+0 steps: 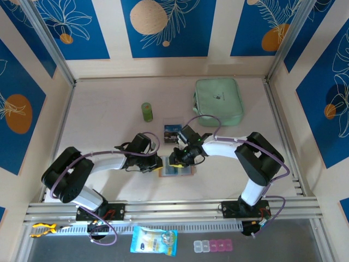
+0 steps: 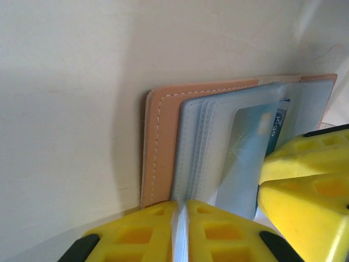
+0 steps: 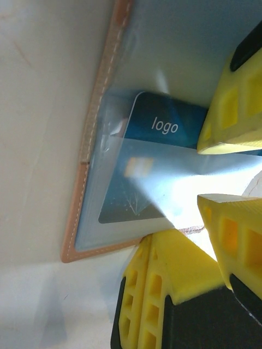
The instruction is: Take the credit cards out of the card holder
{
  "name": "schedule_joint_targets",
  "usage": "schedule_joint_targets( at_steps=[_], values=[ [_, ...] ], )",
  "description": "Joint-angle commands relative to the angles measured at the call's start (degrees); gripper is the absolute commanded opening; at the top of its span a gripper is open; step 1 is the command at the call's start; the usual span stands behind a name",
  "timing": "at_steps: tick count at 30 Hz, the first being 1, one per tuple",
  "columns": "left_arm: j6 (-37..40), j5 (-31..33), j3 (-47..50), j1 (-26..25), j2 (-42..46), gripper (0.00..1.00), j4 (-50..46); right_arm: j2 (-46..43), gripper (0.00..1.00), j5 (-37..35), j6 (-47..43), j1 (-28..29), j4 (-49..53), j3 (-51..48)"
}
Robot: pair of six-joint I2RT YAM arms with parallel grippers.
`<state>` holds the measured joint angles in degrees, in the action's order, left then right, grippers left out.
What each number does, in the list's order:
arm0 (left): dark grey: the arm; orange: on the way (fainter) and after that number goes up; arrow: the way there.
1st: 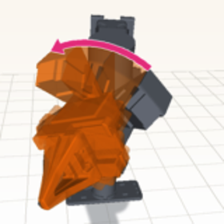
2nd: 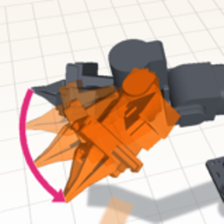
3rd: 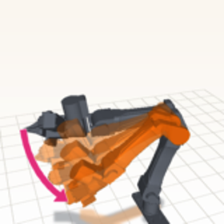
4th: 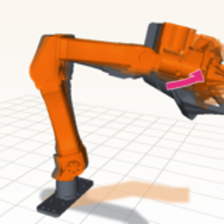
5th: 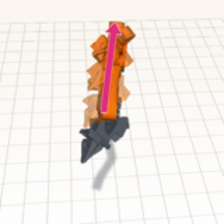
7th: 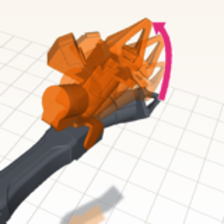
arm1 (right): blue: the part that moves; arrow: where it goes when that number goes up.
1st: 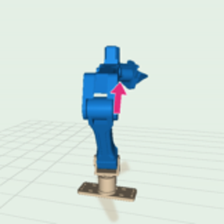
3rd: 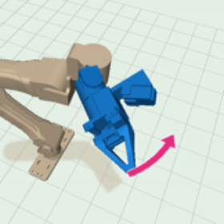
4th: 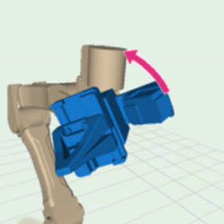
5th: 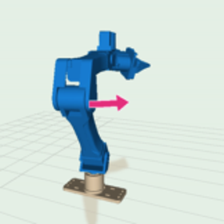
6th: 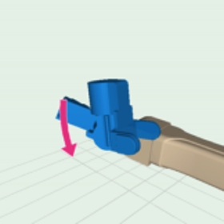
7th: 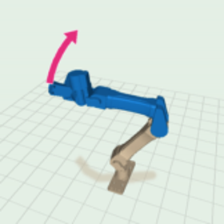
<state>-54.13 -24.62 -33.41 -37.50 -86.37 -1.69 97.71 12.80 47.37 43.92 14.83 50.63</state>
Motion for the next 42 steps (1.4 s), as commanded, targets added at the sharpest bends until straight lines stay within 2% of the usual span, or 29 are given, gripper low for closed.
schedule_joint_targets(
  at_steps=[1, 9, 20, 31, 42],
  values=[
    [-0.2, 0.7, 2.0, 0.5, -0.4, 0.14, -3.9, -1.2, 0.28, -3.4, -1.5, 0.3, 6.0, 0.2],
    [-0.2, 0.3, 1.3, 0.5, 0.6, 0.14, -4.2, -4.2, 0.28, -1.8, -2.9, 0.2, 3.8, -0.4],
    [1.0, 0.1, -5.2, 0.1, 3.7, 0.12, -8.5, -7.8, 0.28, -0.6, -1.8, -2.3, 3.0, -3.2],
    [0.6, -0.3, -8.9, -3.3, -1.3, 0.05, -7.9, -5.2, 0.28, 3.9, -2.1, -3.0, -0.5, -3.8],
    [0.9, 1.3, -7.4, -3.4, -1.1, 0.08, -8.4, -2.1, 0.28, 6.0, -1.6, -2.9, -2.9, -3.2]
  ],
)
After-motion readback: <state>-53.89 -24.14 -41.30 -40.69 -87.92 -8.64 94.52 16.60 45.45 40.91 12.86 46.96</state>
